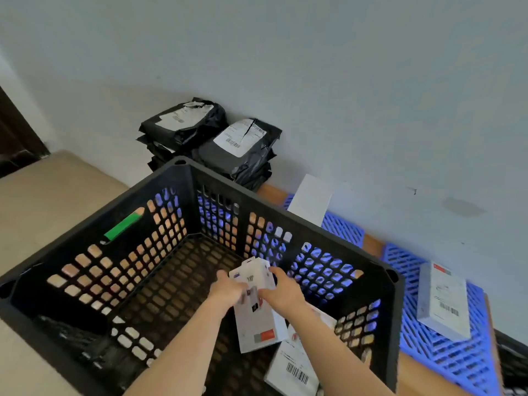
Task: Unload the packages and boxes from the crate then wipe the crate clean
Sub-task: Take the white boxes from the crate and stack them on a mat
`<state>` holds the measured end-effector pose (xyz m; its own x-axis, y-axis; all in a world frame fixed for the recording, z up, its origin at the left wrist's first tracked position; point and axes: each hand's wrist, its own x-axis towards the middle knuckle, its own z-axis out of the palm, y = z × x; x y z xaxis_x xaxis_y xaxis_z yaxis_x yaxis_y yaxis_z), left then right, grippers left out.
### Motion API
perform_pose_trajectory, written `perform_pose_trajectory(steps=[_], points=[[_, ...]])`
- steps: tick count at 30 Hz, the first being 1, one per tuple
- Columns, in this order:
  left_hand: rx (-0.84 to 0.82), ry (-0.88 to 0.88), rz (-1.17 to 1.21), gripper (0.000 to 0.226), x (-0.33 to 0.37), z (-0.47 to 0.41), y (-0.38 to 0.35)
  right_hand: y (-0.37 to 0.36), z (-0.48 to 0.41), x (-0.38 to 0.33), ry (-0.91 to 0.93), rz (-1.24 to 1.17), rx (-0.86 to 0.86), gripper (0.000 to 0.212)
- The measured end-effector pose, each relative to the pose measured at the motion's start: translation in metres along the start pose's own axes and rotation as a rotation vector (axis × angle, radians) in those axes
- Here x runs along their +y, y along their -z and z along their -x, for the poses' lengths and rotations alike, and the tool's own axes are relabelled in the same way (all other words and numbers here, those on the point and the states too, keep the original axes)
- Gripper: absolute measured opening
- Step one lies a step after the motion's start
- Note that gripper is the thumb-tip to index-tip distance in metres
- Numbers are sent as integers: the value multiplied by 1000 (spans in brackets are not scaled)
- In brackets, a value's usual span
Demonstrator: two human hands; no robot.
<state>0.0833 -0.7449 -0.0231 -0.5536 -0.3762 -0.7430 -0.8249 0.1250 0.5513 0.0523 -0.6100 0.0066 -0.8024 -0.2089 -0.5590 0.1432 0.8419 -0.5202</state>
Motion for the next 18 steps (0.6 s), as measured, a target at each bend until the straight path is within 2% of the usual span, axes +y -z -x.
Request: perform_pose_trajectory(steps=[4, 9, 14, 18], points=[[-102, 153, 115, 78, -3, -13, -4, -14, -9, 7, -16, -3, -45, 71], [-265, 203, 172, 68, -9, -24, 10, -16, -12, 7, -14, -39, -46, 67], [-232, 162, 164, 77, -2, -3, 38, -6, 3, -4, 90, -110, -72, 67], [-153, 60, 248, 79, 11, 43, 68, 8, 25, -21, 230, -227, -41, 67]])
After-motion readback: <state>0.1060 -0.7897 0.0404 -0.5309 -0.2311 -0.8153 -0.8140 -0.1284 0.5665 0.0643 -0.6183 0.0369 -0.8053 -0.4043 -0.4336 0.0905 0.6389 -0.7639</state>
